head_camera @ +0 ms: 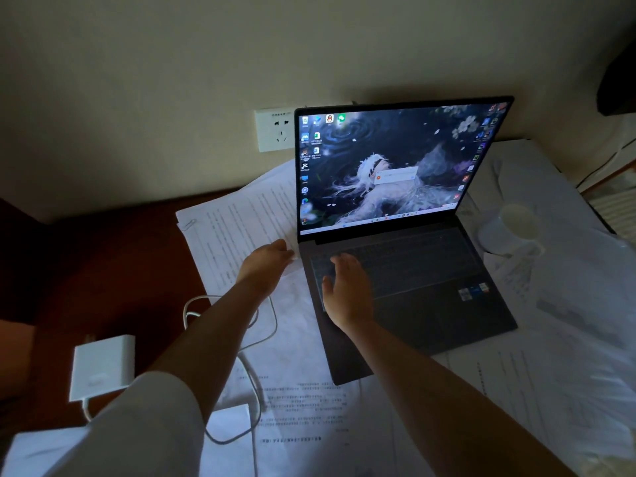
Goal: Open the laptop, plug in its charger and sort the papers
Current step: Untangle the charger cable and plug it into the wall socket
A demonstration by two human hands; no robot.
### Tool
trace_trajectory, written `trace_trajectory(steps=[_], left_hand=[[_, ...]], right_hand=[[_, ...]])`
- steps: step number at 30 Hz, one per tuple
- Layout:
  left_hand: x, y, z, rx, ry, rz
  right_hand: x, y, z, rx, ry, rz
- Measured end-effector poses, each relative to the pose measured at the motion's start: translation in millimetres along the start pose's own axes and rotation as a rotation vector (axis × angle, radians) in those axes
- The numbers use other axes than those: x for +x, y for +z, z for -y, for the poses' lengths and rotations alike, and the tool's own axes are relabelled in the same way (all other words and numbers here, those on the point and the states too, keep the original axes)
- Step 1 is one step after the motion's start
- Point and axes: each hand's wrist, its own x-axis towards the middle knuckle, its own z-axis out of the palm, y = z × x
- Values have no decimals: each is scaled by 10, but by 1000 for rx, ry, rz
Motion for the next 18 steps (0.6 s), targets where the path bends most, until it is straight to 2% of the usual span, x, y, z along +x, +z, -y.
trace_trajectory(steps=[9,13,18], left_hand=[[14,-28,-19,92,46,-58],[19,-93,-83,197,146,-59],[-7,-53,-148,197,144,-79]], right_hand=[[-30,1,12,-29,-1,8],[-17,-1,7,-5,5,-4],[-14,-16,29,11,12,-25]])
